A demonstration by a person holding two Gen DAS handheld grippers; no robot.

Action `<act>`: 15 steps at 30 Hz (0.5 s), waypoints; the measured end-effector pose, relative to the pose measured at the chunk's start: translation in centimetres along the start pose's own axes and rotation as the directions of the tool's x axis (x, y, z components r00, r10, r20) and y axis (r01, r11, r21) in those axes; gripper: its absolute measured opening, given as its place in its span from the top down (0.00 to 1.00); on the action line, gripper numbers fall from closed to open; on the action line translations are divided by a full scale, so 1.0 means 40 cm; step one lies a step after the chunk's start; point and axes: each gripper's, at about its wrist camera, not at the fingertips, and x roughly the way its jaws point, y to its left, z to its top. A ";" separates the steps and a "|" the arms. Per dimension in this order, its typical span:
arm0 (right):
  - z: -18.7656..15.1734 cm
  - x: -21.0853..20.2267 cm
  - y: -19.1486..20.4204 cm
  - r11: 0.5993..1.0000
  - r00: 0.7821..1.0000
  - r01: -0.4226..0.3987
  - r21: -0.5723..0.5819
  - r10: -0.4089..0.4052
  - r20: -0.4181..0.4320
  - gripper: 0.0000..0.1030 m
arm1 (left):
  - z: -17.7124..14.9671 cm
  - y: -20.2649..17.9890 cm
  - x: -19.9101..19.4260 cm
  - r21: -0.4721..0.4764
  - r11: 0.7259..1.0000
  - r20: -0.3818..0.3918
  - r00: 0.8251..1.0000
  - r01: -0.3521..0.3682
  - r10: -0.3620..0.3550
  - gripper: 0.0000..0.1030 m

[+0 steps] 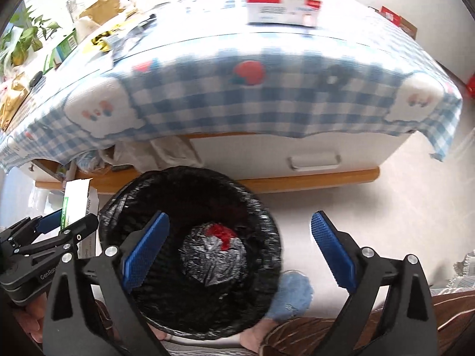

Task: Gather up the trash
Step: 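Open the right tool dropping the red net while the left tool drops the Acarbose box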

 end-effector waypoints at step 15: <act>-0.009 -0.019 -0.068 0.997 0.997 0.075 0.014 -0.075 0.009 0.10 | 0.013 -0.094 0.024 0.053 0.998 -0.018 0.999 0.034 -0.033 0.41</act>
